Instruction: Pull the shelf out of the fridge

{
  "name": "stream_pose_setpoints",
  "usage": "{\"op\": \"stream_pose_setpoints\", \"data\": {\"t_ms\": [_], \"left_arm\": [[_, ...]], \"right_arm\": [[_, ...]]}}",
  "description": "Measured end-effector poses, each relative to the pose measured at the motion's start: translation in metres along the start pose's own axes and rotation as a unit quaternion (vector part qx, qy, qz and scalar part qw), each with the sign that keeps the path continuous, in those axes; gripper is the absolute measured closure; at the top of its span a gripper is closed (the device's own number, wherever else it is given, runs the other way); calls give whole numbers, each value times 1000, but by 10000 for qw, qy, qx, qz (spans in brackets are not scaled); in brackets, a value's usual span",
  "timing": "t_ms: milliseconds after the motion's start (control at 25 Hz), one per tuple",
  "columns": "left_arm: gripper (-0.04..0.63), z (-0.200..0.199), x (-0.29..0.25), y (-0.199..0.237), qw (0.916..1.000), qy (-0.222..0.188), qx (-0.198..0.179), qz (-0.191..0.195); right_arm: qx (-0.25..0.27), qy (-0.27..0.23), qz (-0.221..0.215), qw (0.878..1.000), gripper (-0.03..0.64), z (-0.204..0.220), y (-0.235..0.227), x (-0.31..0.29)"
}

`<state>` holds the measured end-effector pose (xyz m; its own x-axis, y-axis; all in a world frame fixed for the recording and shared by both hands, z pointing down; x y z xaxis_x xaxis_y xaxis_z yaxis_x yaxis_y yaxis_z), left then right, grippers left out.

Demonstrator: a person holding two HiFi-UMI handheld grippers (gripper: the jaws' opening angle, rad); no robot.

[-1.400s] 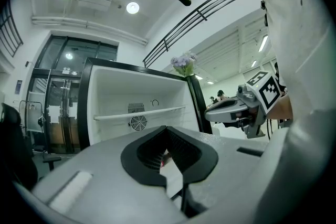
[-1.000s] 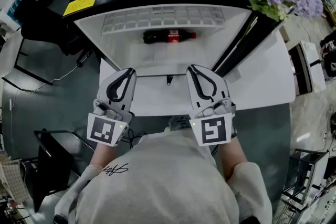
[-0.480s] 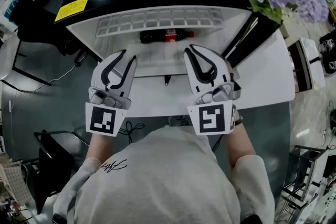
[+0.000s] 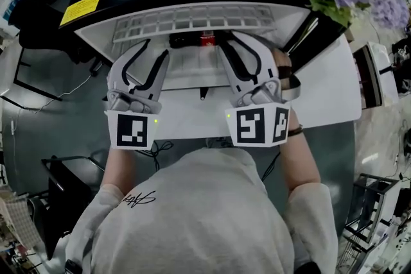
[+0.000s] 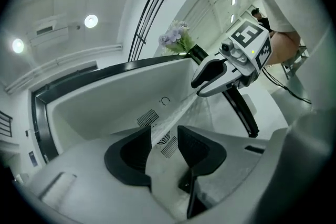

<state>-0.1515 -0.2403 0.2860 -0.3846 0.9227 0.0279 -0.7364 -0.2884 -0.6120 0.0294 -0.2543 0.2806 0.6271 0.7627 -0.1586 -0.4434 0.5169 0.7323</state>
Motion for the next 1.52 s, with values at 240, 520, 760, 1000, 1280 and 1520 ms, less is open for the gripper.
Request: {"op": "stream_pose_setpoints", "data": {"t_ms": [240, 520, 760, 1000, 1280, 1520], "left_arm": [[425, 9, -21, -5, 9962, 139, -850, -101], [413, 9, -33, 0, 9901, 331, -1358, -84], [394, 11, -45, 0, 9819, 543, -1810, 88], [394, 16, -56, -2, 9745, 726, -2117, 157], [393, 19, -63, -6, 9619, 998, -2540, 169], [393, 11, -70, -8, 9477, 1034, -3016, 178]], "right_arm": [[509, 166, -164, 9984, 489, 0, -4, -15], [848, 445, -244, 9951, 456, 2, -8, -29], [1213, 709, -350, 9895, 440, 5, -7, -40], [1469, 1025, -344, 9832, 436, 13, -8, -54], [1770, 1199, -278, 9765, 433, 16, -10, -69], [1873, 1322, -355, 9727, 433, 19, -6, -81]]}}
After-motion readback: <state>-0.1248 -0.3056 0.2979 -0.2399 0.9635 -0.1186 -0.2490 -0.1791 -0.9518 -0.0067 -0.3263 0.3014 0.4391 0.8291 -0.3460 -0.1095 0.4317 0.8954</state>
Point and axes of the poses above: the fingertips, and each gripper's own axes: x backward along the fingers, y to its left, z out of its underside, the point moved 7 cm from there along x, backward along the fingers, and after that the axes turned 7 degrees about -z, right-handed, at the moved point
